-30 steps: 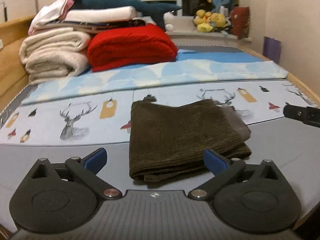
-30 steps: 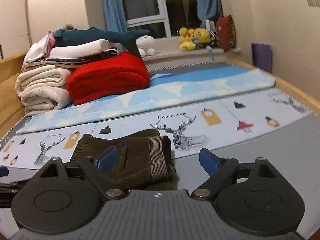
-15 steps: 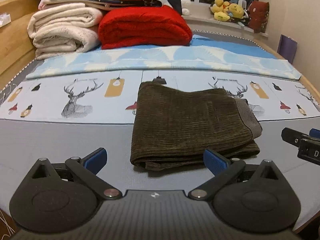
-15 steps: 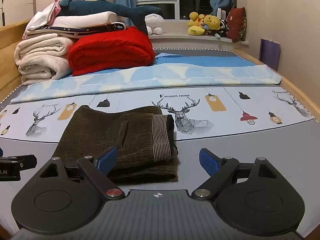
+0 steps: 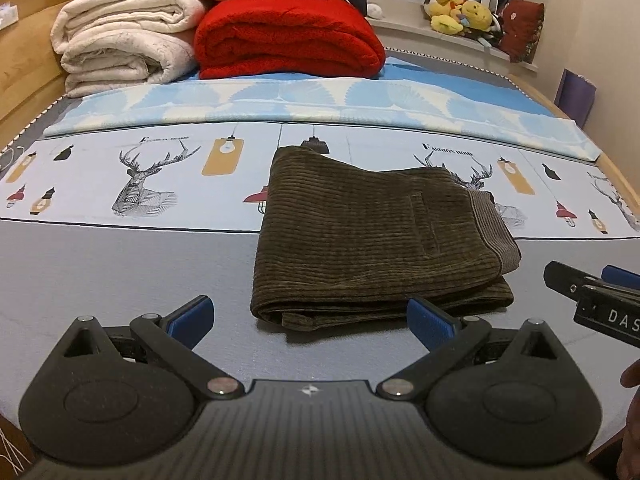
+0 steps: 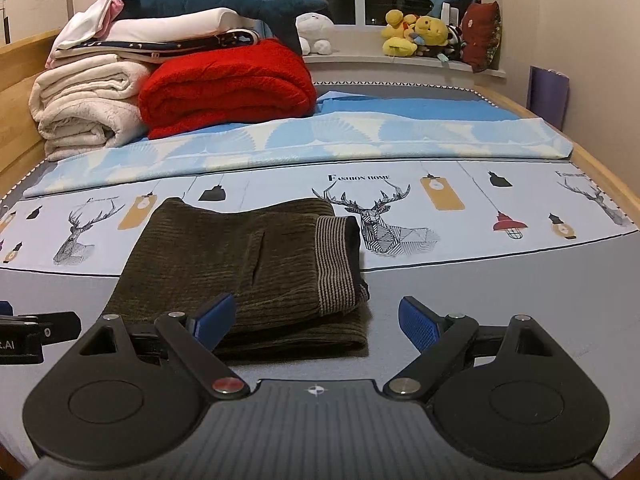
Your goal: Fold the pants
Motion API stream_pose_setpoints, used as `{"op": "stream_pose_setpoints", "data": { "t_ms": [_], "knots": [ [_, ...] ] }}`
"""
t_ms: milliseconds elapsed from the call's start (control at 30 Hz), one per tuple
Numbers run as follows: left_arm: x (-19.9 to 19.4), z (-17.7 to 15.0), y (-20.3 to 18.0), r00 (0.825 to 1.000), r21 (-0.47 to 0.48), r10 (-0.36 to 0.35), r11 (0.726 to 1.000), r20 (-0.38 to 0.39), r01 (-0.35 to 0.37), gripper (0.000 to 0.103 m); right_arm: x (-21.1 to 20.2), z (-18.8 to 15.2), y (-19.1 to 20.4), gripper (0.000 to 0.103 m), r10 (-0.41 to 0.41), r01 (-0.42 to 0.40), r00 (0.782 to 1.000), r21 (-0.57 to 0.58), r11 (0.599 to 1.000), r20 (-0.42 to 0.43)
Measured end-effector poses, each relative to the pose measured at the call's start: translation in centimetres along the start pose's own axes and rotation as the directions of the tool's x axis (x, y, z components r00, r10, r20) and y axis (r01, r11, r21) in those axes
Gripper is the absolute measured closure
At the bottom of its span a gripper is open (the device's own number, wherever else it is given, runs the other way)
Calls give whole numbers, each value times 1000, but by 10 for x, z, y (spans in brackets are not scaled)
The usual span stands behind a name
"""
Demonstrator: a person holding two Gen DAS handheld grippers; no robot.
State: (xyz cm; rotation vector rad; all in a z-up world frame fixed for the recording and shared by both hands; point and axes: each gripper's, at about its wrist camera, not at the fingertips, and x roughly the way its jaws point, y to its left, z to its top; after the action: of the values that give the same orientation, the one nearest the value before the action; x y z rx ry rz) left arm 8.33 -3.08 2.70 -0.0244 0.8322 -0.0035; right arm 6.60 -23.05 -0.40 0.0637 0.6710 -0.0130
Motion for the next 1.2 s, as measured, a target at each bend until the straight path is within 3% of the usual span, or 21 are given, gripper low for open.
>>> {"op": "stream_pose_setpoints", "data": {
  "t_ms": [1200],
  "knots": [
    [1, -3, -7, 1000, 24, -15, 1000, -2, 16, 0, -1, 1, 1, 13, 5, -5, 1000, 0, 1000, -2]
  ]
}}
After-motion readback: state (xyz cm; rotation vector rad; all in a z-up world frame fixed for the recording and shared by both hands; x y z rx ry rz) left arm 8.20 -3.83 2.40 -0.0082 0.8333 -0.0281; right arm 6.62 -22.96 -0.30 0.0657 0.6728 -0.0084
